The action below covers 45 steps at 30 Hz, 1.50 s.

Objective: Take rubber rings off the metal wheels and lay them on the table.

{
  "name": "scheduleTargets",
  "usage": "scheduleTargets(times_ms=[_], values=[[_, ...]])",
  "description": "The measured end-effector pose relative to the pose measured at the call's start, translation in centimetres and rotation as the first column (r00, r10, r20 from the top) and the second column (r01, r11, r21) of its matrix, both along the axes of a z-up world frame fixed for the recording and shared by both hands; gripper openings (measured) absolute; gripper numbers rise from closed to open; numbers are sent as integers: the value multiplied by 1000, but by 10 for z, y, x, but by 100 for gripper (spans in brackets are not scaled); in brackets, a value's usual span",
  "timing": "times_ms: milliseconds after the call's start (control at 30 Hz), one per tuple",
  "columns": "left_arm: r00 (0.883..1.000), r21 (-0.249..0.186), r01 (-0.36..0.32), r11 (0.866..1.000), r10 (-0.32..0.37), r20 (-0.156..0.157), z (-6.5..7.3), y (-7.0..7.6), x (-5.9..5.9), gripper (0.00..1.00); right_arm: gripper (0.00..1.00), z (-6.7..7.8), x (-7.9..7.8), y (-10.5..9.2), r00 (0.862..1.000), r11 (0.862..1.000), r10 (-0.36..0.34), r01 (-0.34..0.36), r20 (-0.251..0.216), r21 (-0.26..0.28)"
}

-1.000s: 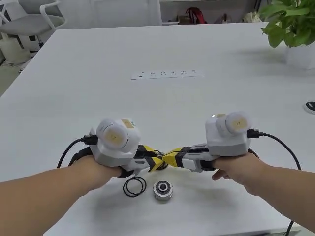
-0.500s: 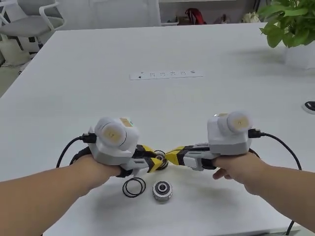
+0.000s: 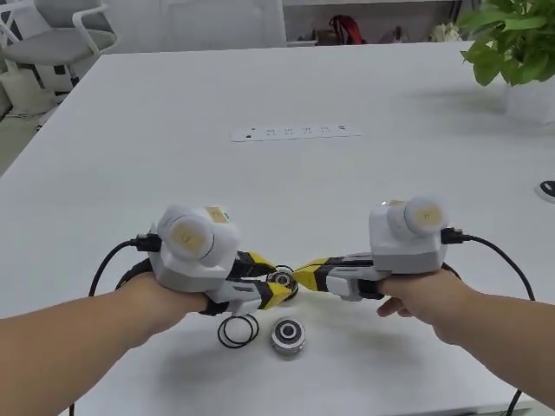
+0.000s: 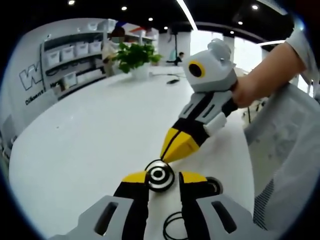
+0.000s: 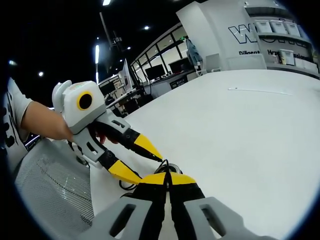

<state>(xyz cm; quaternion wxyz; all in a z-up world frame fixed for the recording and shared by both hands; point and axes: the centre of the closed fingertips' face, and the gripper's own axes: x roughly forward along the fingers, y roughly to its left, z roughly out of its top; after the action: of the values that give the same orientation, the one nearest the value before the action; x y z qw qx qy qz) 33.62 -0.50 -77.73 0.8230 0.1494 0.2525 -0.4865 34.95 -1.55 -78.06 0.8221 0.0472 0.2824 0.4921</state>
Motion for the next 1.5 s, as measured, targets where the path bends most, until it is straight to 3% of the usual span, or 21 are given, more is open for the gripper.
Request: scheduleTargets(times_ms=[667, 967, 1500], values=[[1000, -34, 26, 999, -25, 13, 19, 11, -14, 40, 0, 6, -4, 3, 1000, 1000, 16, -16, -12, 21], [1000, -58, 8, 998, -7, 30, 32, 25, -12, 46, 0, 10, -8, 5, 999, 999, 29, -28, -17, 31], [997, -57, 17, 998, -12, 72, 47, 48, -24, 56, 0, 23, -15, 17, 998, 996, 57, -55, -20, 67]])
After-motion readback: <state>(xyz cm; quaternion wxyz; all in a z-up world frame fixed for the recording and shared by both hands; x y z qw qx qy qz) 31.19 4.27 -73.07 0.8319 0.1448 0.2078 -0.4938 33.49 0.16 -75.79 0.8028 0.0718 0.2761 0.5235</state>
